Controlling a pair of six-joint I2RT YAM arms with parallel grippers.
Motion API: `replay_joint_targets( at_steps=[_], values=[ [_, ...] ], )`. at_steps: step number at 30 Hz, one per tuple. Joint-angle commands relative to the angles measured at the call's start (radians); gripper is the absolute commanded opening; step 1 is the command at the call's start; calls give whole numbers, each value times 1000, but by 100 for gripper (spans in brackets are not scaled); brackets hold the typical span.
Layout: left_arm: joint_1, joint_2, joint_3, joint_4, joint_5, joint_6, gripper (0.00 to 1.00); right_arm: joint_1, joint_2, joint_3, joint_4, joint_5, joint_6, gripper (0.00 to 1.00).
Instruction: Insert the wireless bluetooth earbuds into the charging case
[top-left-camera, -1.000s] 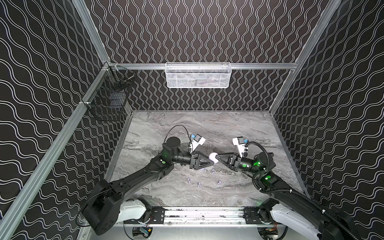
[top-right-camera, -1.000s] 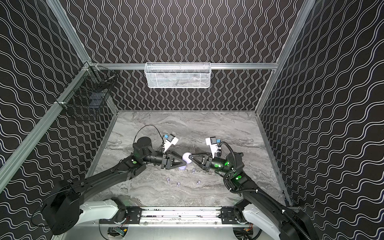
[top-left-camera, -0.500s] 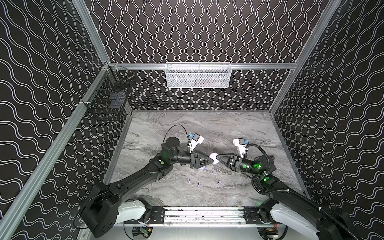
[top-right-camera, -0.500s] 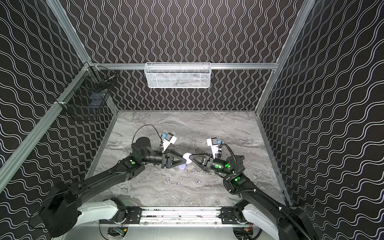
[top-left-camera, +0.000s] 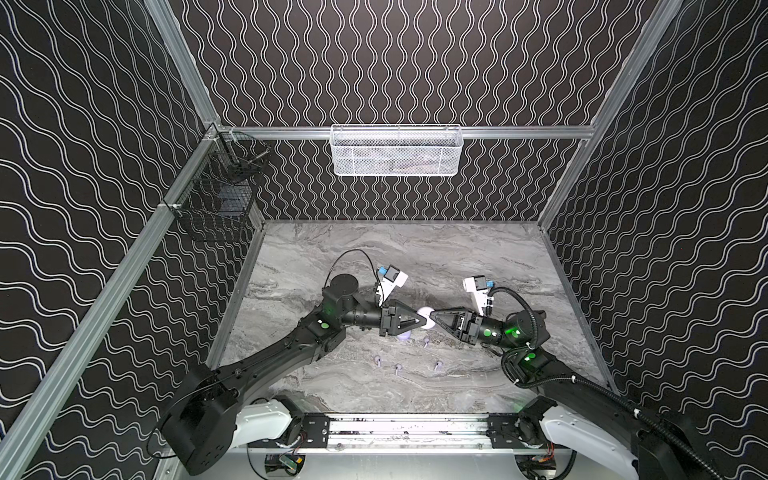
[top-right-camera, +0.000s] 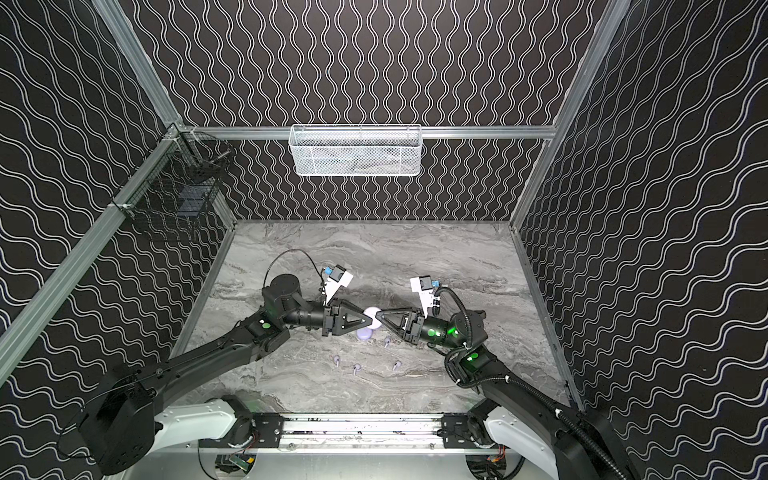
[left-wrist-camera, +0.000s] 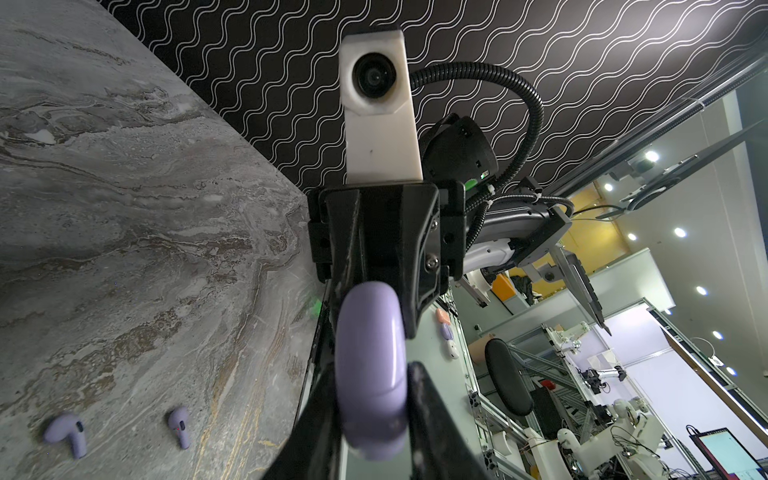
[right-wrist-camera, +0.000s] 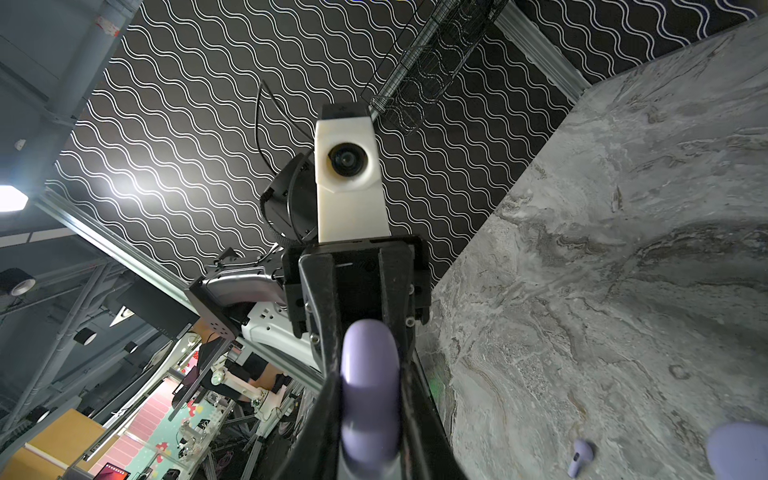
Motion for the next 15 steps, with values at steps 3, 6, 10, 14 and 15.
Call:
replay_joint_targets(
  at_steps=[3,6,10,14,15],
  values=[
    [0,-1,-2,51,4,1,27,5,13,11,52,-6,12,23],
    [-1,1,-4,71,12,-12,28,6,20,10,59,-9,13,23],
    [0,3,-5,81,15,-20,22,11,22,15,44,-6,1,25],
    [-1,2,-4,80,11,-20,18,12,23,11,46,-9,-1,32],
    [0,1,-4,80,9,-21,18,12,19,10,45,-11,-3,32]
  ],
)
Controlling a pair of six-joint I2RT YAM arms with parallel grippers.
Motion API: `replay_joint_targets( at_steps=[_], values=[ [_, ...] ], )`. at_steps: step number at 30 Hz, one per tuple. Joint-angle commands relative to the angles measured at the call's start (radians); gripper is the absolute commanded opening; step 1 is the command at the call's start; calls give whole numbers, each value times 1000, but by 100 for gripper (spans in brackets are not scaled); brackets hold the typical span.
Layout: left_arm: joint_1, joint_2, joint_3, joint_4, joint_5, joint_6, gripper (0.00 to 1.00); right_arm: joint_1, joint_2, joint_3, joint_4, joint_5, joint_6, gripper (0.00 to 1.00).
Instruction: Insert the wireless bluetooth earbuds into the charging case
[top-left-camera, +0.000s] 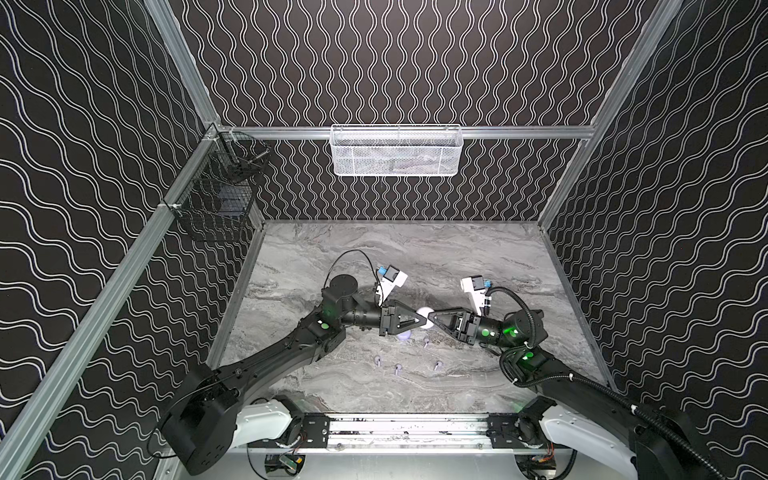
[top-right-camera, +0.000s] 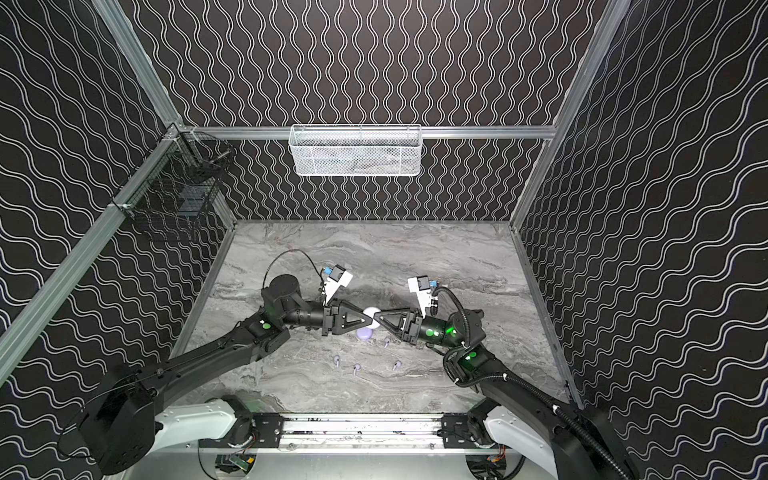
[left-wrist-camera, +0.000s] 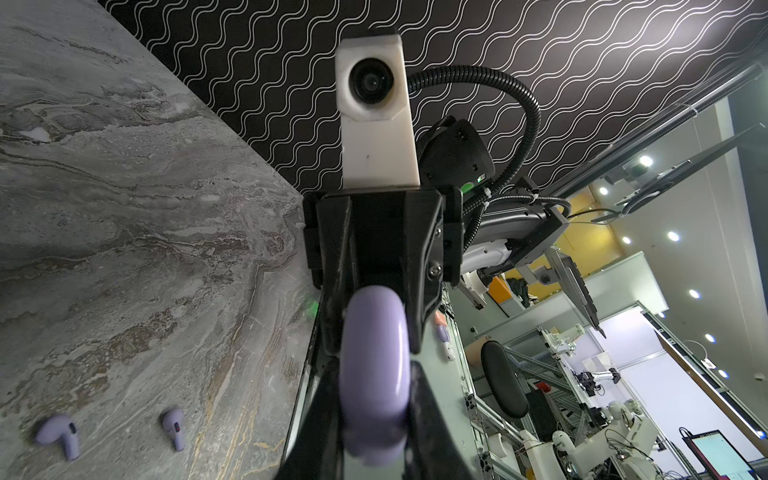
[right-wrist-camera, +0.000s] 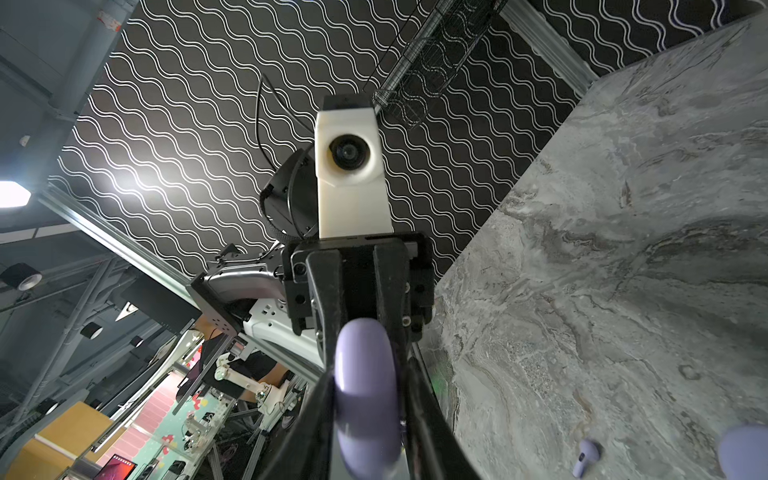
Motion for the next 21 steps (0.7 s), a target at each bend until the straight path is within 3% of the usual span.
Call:
replay_joint_targets(
  at_steps=[1,4,6,7,12,16,21],
  values=[
    [0,0,2,51,8,-4,17,1,-7,9,26,-8,-8,32],
    [0,-6,-2,43,0,2,15,1,-48,34,-97,0,-69,38],
    [-1,-8,-7,36,-12,10,13,0,-86,60,-207,16,-124,52],
    [-1,-10,-10,36,-20,14,12,1,-104,69,-255,26,-143,53],
    [0,-2,-34,62,-51,18,10,1,-192,127,-505,103,-252,56],
    [-11,18,-72,148,-76,3,9,1,-176,233,-789,187,-362,59],
    [-47,23,-101,100,-154,117,8,1,-128,333,-1018,240,-476,61]
  ],
)
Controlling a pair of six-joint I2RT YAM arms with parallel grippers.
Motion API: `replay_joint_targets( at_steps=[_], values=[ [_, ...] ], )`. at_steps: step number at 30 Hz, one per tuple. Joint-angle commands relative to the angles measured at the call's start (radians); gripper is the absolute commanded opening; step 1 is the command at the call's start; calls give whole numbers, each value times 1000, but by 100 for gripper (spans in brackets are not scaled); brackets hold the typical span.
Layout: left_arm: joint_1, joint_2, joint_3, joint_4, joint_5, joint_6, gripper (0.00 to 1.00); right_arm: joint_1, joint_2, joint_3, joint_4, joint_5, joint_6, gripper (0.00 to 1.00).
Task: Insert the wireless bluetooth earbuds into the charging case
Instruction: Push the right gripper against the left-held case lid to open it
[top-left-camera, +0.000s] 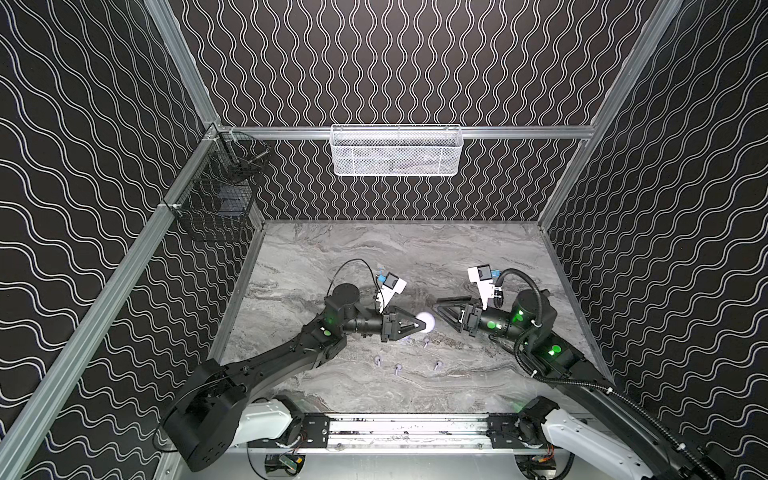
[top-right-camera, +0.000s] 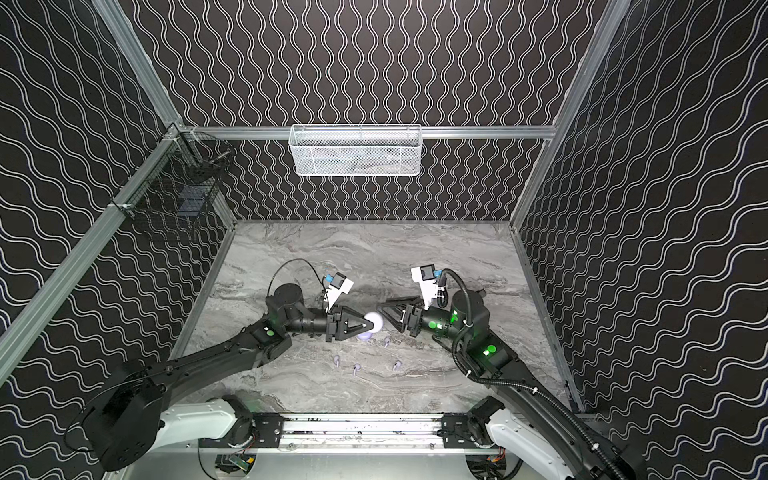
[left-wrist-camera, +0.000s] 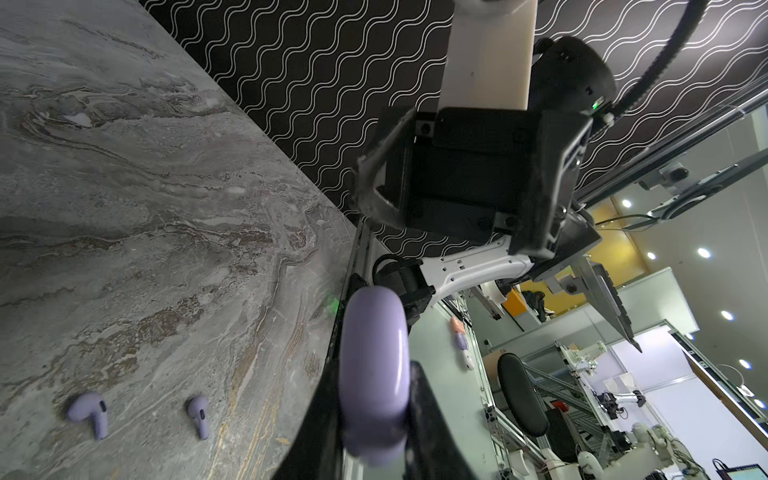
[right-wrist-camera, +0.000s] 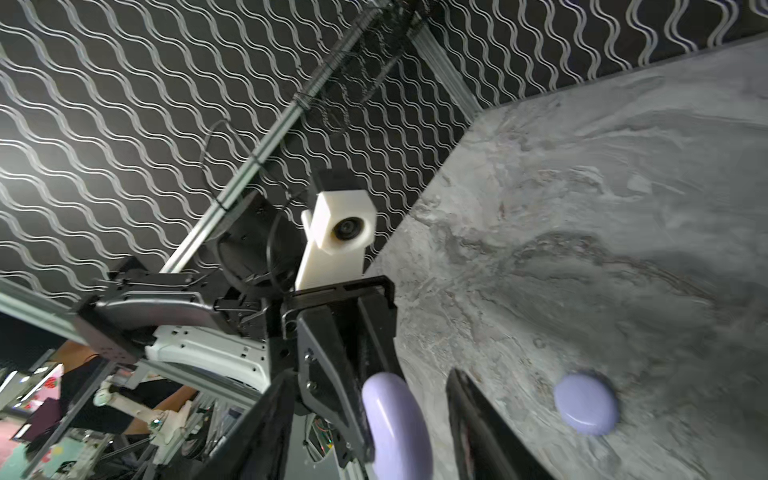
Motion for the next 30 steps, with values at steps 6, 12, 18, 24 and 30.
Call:
replay_joint_targets(
  at_steps=[6,12,18,24,30],
  values=[
    [-46,39,-68,74,-117,176,8,0,50,71,-336,79,-151,61],
    [-61,47,-147,130,-149,257,7,0,53,45,-384,87,-130,60],
    [-73,-41,-186,43,-210,354,6,3,68,37,-445,28,-137,60],
    [-98,-104,-219,-9,-267,445,5,35,102,37,-481,11,-153,60],
    [-98,-138,-246,-21,-295,475,5,131,104,63,-490,55,-133,60]
  ],
)
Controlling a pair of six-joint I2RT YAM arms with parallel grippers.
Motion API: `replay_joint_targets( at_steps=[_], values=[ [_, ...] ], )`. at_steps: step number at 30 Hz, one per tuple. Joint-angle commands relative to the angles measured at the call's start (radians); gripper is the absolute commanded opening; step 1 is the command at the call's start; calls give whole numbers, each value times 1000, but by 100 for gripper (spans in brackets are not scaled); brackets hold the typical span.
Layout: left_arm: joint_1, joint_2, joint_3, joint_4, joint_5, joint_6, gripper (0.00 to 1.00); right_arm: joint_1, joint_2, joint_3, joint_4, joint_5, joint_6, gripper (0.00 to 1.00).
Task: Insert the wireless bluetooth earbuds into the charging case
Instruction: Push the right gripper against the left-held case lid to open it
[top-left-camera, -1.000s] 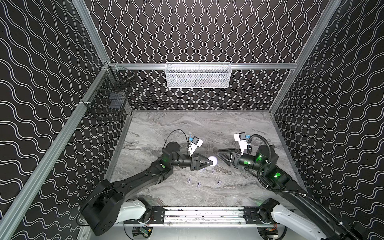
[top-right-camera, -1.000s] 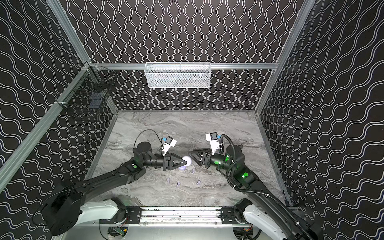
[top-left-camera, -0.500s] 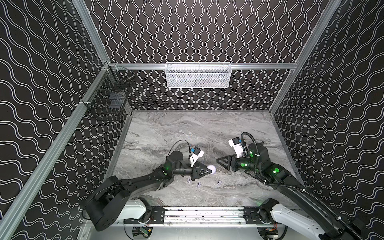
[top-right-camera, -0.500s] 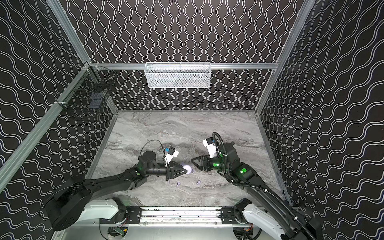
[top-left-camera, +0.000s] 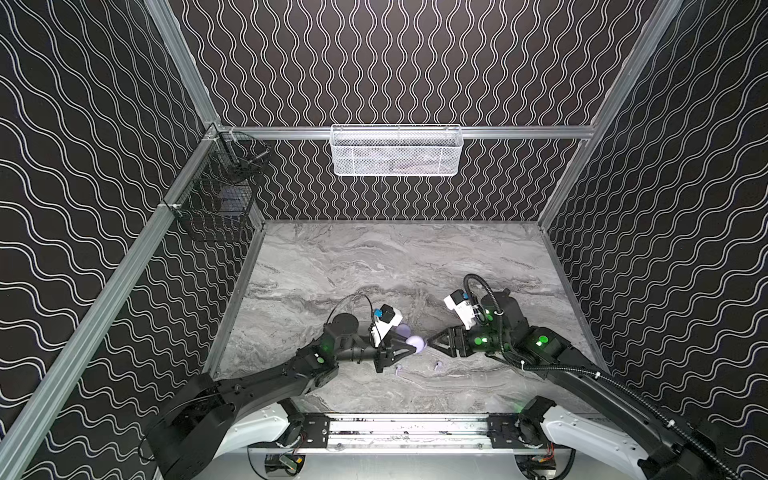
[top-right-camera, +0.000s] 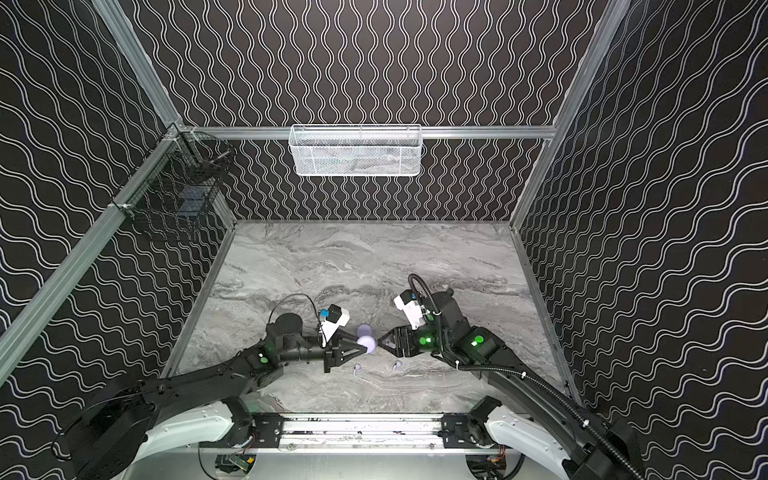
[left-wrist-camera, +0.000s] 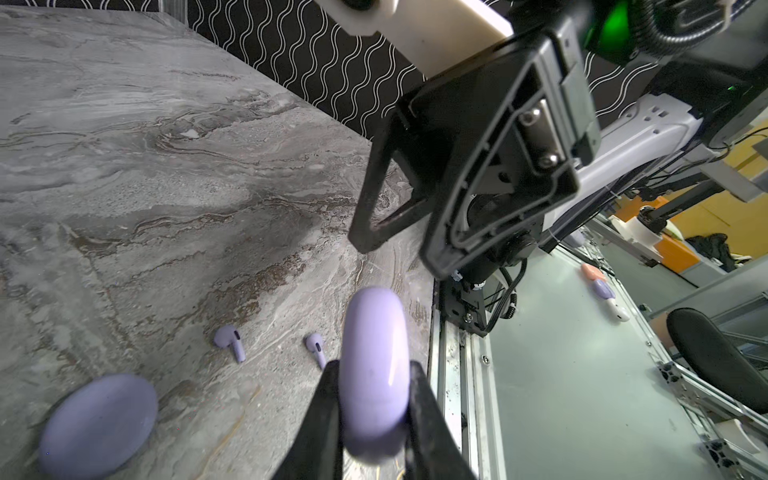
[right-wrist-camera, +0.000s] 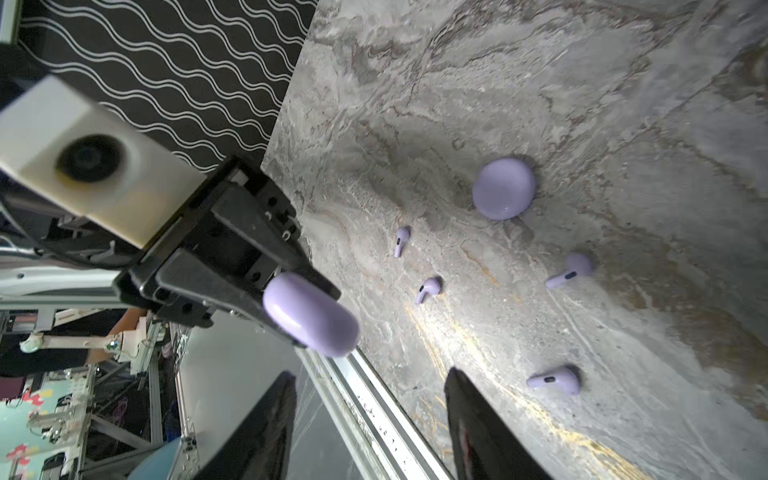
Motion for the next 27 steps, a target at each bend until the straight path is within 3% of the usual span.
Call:
replay_joint_targets(
  at_steps=[1,8,27],
  values=[
    [-1,-5,-4,11,-27,40,5,34,9,17,-16,28,10,60],
    [-1,43,12,29,-5,31,4,82,57,13,-1,97,29,60],
    [-2,-2,-10,39,7,26,3,74,141,40,59,108,35,59]
  ],
)
